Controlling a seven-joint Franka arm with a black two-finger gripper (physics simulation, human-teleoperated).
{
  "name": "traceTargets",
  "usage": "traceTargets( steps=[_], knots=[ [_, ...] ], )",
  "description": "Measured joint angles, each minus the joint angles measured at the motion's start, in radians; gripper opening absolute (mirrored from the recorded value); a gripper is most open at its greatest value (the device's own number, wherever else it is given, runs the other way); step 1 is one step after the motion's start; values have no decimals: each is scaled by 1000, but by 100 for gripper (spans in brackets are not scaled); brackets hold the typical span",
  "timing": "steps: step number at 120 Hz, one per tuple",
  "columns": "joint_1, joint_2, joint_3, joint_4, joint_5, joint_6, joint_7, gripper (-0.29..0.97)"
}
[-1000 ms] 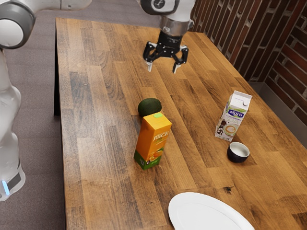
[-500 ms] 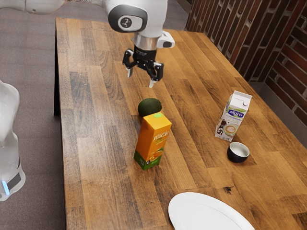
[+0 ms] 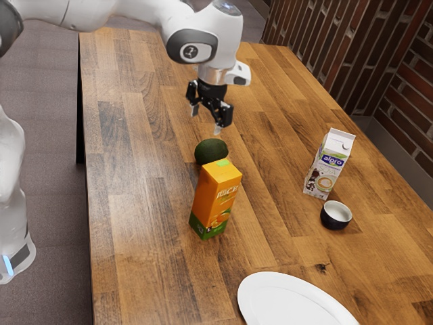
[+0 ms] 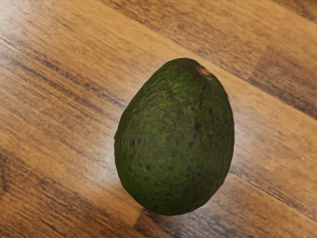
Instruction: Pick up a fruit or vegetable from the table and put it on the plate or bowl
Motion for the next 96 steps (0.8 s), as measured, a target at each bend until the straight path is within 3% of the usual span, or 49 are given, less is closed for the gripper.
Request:
traceTargets(
  steps=[27, 96],
  knots=[
    [49, 20, 4, -38, -62, 55, 90, 68],
    [57, 62, 5, -83, -99, 181, 214, 68]
  ],
)
